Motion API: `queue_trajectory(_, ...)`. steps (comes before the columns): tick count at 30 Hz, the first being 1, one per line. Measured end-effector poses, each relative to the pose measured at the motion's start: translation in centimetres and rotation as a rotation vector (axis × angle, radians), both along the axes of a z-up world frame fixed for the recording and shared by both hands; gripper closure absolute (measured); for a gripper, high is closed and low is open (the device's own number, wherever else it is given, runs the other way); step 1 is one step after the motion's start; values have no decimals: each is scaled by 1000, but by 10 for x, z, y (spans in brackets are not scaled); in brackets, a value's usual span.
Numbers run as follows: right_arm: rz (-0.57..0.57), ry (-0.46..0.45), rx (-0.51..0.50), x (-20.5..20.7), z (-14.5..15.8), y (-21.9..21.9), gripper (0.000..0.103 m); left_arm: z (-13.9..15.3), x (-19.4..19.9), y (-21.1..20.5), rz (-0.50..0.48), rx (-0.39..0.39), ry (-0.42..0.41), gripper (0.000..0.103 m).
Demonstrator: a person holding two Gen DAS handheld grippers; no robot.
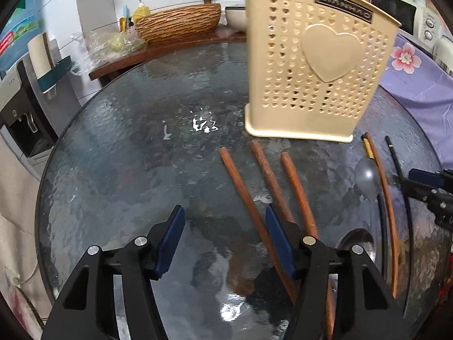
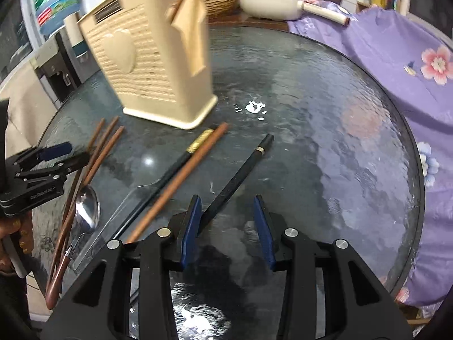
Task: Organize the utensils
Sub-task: 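Move both open tools back down to the chopsticks on the table, then grasp a brown chopstick with the left tool while the right tool grasps a black chopstick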
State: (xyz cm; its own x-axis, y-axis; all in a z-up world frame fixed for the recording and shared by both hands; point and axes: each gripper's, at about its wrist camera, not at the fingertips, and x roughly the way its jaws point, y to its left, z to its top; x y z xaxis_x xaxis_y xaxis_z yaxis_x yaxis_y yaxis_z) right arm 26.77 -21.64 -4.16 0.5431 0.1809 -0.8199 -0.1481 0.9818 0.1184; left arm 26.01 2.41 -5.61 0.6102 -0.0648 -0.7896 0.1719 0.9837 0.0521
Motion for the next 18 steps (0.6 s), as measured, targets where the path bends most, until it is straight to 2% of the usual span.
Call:
queue_trajectory(5,-6,3,9,7,0,4,65,-1,9,-4,12,-4,10,45)
queue_trajectory(7,-11,4,7,11,0,7,70,-1,16,-8,5,2,16,46)
queue_trajectory(10,-26,12,13,21,0,7,78,-1,25,-10,10,-17,33,52)
queue_trajectory(18,-66,44,31,52,1,-1,88,0,38,-18,4,-18,58,65)
